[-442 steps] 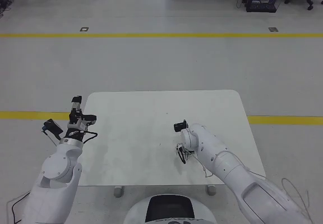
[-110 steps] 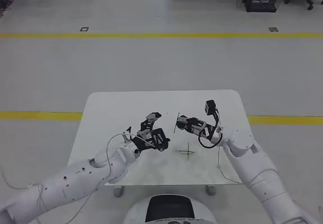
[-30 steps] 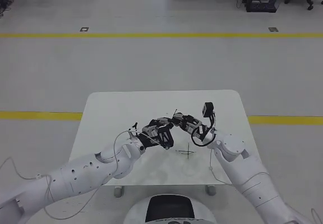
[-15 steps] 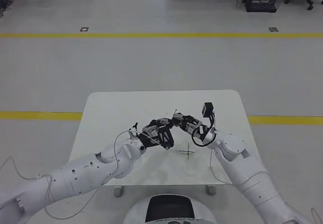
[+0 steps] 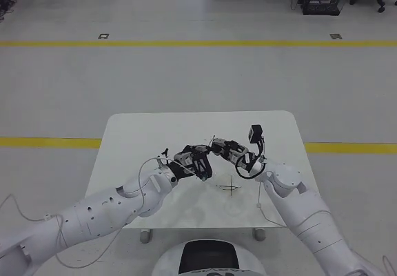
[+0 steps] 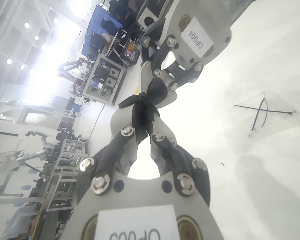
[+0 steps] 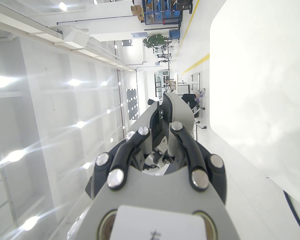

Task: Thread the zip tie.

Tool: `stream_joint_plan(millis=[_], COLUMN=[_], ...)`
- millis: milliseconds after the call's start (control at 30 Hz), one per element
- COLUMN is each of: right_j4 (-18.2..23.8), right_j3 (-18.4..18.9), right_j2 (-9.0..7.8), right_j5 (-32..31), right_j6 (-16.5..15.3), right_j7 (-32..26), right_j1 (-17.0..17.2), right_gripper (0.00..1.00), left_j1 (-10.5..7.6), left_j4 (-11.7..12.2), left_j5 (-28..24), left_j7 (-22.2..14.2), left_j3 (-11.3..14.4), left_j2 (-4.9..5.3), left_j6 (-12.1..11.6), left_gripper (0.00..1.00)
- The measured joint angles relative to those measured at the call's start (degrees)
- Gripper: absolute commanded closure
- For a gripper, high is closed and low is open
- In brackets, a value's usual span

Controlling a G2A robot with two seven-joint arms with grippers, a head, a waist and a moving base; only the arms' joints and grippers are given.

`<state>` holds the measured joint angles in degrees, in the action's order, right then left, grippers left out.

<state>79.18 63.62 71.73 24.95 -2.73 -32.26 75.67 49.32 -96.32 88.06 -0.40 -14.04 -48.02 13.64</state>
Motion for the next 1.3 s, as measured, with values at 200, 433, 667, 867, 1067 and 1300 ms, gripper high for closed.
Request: stream_joint_plan(millis=[200,433,667,867,1067,1300], right_j4=[0.6,1.0,1.0,0.4,-1.4,-3.2], right_j3=[0.8,1.1,1.1,3.2,4.9,4.4], right_j2=[-0.09,-0.16,-0.16,-0.75,-1.72,-2.04], right_j5=[-0.2,-1.0,-1.0,-2.3,-3.1,-4.7], right_j6=[-0.6,-1.0,-1.0,-3.6,-5.5,-6.6], right_j7=[1.1,1.8,1.9,-0.6,-11.2,-16.8], right_j1=[1.1,1.3,1.3,2.3,1.6,0.3], right_gripper=[0.00,0.00,0.00,0.00,0.00,0.00], left_j1=[2.68,4.17,4.48,6.00,7.56,9.31], left_j4=[-0.1,1.0,1.3,3.8,6.6,8.7], left_j5=[-5.9,-9.8,-11.2,-24.4,-34.8,-44.4], left_j7=[3.1,2.8,2.6,1.9,3.7,6.5], left_j3=[-4.5,-8.0,-8.4,-12.1,-15.0,-17.2], left_j2=[1.30,2.29,2.15,1.99,2.02,1.48], left_j6=[-0.9,-4.5,-5.4,-11.9,-19.5,-26.2], left_gripper=[1.00,1.00,1.00,1.00,1.00,1.00])
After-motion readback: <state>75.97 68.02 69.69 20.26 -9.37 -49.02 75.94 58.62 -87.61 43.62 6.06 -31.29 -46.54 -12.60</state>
